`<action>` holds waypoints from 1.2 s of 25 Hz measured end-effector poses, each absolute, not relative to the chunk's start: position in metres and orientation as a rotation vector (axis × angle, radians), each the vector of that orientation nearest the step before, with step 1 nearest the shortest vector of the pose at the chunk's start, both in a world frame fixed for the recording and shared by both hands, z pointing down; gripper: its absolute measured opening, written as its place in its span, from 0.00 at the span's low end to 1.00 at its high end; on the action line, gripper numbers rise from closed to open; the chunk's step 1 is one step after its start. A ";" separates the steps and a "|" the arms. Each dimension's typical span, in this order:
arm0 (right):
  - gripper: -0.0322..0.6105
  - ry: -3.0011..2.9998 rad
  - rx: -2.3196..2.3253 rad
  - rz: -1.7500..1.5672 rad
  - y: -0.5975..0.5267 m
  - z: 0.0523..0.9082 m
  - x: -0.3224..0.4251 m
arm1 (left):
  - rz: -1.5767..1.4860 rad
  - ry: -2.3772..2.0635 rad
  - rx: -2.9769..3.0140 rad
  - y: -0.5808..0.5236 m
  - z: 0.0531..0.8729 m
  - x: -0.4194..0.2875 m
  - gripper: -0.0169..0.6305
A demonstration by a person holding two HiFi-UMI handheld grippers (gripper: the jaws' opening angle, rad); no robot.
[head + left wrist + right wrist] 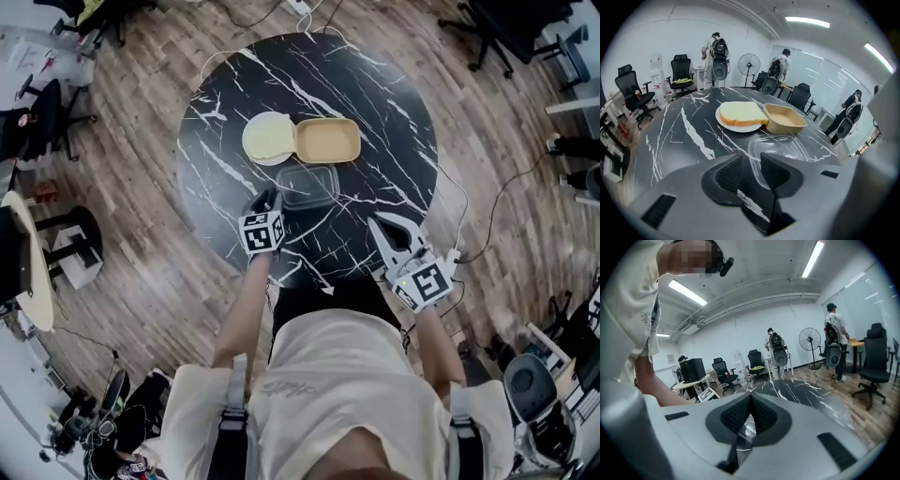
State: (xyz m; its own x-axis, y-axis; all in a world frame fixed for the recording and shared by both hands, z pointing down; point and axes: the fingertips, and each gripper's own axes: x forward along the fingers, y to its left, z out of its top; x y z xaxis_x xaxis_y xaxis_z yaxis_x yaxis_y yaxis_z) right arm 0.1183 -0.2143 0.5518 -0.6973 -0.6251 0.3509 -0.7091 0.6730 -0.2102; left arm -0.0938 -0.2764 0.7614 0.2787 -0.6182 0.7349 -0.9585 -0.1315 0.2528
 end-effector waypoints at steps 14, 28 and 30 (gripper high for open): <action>0.06 -2.654 1.041 0.517 -0.245 0.557 0.117 | 0.668 -1.404 1.766 -0.285 0.790 -0.099 0.21; 0.06 -2.641 1.038 0.519 -0.241 0.560 0.119 | 0.606 -1.350 1.709 -0.287 0.791 -0.099 0.08; 0.06 -2.642 1.039 0.519 -0.240 0.559 0.118 | 0.559 -1.339 1.706 -0.288 0.791 -0.098 0.08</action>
